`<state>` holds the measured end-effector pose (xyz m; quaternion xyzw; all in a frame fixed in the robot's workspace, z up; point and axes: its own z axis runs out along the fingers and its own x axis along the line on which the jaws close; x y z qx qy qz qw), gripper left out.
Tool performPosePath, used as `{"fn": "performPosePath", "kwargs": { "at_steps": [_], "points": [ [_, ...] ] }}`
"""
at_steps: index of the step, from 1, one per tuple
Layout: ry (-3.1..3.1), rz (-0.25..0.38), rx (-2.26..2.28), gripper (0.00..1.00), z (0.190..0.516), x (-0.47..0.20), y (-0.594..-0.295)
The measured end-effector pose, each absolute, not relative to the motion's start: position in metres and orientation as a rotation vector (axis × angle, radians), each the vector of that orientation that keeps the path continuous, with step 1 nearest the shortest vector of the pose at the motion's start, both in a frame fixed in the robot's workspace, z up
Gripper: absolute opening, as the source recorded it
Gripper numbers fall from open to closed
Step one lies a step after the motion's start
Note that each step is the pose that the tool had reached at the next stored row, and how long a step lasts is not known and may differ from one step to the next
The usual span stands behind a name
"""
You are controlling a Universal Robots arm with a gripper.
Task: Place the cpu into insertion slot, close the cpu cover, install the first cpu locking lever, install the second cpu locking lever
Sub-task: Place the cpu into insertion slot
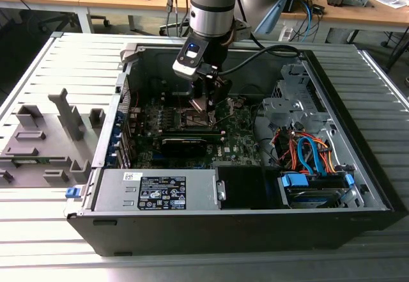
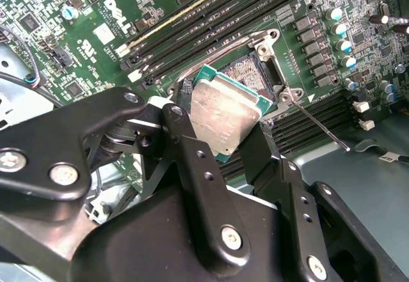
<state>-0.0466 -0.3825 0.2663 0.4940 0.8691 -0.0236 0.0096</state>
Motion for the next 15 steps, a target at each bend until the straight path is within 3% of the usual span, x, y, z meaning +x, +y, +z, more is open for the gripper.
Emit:
{"fn": "performPosePath", "kwargs": {
  "at_steps": [15],
  "points": [
    [2.681, -0.074, 1.601, 0.54, 0.2660, -0.0466, -0.3825]
  ]
}}
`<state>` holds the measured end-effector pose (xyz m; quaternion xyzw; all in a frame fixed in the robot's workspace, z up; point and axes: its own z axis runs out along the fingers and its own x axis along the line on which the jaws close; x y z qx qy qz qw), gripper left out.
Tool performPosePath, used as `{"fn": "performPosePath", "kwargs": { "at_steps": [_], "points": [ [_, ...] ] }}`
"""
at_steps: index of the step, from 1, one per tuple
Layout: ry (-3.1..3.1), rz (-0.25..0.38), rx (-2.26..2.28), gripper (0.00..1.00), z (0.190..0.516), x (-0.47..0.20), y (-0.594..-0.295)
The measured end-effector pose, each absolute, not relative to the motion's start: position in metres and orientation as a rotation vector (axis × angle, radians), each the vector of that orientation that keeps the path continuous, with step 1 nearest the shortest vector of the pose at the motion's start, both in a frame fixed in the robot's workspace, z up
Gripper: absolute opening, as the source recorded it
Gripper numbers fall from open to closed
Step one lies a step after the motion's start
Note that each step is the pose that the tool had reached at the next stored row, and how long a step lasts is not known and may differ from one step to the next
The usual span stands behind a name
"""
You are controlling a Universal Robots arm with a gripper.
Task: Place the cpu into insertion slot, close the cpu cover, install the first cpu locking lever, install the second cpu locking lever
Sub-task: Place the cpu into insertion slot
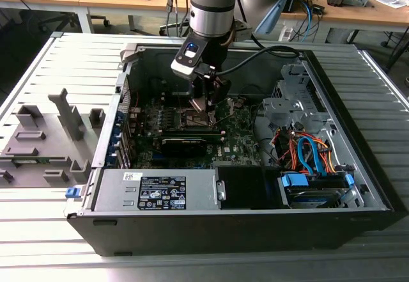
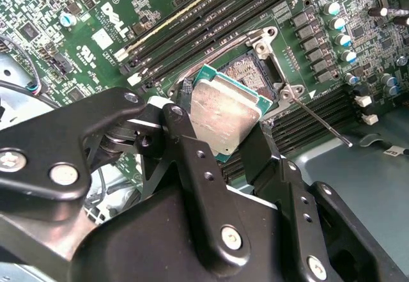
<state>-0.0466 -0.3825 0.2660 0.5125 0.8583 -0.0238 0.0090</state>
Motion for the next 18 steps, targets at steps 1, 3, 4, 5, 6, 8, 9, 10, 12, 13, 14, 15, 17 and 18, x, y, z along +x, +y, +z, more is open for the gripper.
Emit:
{"fn": "performPosePath", "kwargs": {
  "at_steps": [1, 3, 4, 5, 6, 8, 9, 10, 12, 13, 14, 15, 17, 18],
  "points": [
    [2.679, -0.074, 1.604, 0.54, 0.2660, -0.0466, -0.3825],
    [2.674, -0.074, 1.612, 0.54, 0.2659, -0.0466, -0.3825],
    [2.673, -0.074, 1.615, 0.54, 0.2659, -0.0466, -0.3825],
    [2.671, -0.074, 1.618, 0.54, 0.2659, -0.0466, -0.3825],
    [2.669, -0.075, 1.622, 0.54, 0.2659, -0.0466, -0.3825],
    [2.664, -0.075, 1.631, 0.54, 0.2659, -0.0466, -0.3825],
    [2.661, -0.075, 1.635, 0.54, 0.2659, -0.0466, -0.3825],
    [2.659, -0.075, 1.639, 0.54, 0.2659, -0.0466, -0.3825],
    [2.655, -0.075, 1.645, 0.54, 0.2659, -0.0466, -0.3825],
    [2.654, -0.075, 1.647, 0.54, 0.2659, -0.0466, -0.3825],
    [2.652, -0.075, 1.650, 0.54, 0.2659, -0.0466, -0.3825],
    [2.651, -0.075, 1.652, 0.54, 0.2659, -0.0466, -0.3825],
    [2.648, -0.075, 1.657, 0.54, 0.2659, -0.0466, -0.3825],
    [2.647, -0.075, 1.659, 0.54, 0.2659, -0.0466, -0.3825]
  ]
}}
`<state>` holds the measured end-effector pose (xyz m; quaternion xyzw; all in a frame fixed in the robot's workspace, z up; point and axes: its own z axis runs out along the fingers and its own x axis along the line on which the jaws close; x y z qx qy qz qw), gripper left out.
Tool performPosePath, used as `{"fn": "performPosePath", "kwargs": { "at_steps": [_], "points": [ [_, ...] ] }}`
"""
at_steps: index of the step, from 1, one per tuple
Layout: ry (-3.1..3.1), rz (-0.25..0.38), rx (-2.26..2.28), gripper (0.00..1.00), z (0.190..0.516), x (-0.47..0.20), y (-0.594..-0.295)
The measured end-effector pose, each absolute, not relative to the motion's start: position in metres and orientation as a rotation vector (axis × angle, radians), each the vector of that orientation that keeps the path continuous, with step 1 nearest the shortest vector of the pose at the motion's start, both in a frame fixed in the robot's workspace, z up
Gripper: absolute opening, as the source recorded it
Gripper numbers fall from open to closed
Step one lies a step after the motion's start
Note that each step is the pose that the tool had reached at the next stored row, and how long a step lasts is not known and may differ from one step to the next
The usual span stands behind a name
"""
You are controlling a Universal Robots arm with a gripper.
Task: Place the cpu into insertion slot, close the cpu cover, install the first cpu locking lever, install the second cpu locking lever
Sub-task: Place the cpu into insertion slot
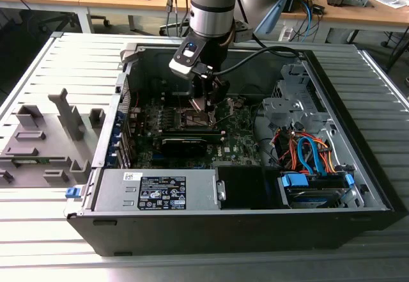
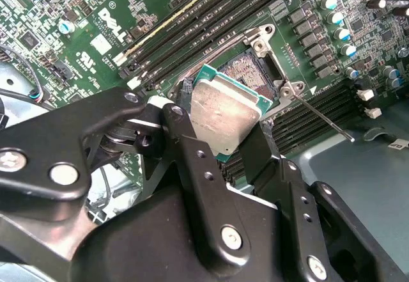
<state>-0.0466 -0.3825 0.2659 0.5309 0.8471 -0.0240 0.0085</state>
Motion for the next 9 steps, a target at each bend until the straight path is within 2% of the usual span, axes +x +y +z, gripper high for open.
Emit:
{"fn": "performPosePath", "kwargs": {
  "at_steps": [9],
  "points": [
    [2.635, -0.075, 1.678, 0.54, 0.2658, -0.0466, -0.3825]
  ]
}}
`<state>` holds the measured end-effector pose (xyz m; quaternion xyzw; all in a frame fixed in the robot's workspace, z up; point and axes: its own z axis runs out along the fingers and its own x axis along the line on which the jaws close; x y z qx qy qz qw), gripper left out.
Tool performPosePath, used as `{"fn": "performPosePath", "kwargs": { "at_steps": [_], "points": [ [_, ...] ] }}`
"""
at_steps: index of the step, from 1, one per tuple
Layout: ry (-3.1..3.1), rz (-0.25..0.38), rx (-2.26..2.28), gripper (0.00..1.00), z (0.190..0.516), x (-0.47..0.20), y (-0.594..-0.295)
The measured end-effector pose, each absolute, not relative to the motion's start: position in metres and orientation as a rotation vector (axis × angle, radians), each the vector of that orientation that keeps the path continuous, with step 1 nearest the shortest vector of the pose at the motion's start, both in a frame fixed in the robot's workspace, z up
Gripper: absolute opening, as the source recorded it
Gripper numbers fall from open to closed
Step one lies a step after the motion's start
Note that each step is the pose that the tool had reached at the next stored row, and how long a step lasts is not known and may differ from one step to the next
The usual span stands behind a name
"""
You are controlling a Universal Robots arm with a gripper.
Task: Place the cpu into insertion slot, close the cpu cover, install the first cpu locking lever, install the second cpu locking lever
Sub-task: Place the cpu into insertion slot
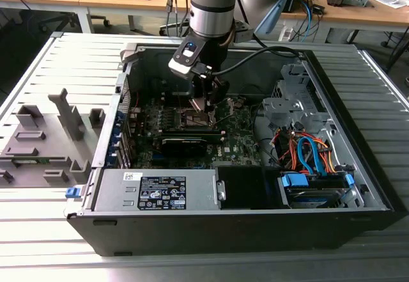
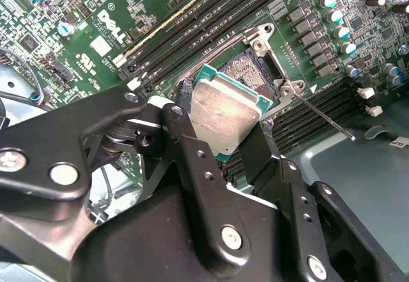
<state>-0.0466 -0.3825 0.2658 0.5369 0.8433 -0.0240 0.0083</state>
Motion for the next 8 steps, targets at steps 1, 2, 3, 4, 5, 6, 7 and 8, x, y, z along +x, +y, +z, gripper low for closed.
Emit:
{"fn": "performPosePath", "kwargs": {
  "at_steps": [1, 2, 3, 4, 5, 6, 7, 8],
  "points": [
    [2.634, -0.075, 1.680, 0.54, 0.2658, -0.0466, -0.3825],
    [2.632, -0.075, 1.683, 0.54, 0.2658, -0.0466, -0.3825],
    [2.631, -0.075, 1.684, 0.54, 0.2658, -0.0466, -0.3825],
    [2.630, -0.075, 1.686, 0.54, 0.2658, -0.0466, -0.3825],
    [2.629, -0.075, 1.689, 0.54, 0.2658, -0.0466, -0.3825],
    [2.627, -0.075, 1.690, 0.54, 0.2658, -0.0466, -0.3825],
    [2.627, -0.075, 1.692, 0.54, 0.2658, -0.0466, -0.3825],
    [2.625, -0.075, 1.694, 0.54, 0.2658, -0.0466, -0.3825]
  ]
}}
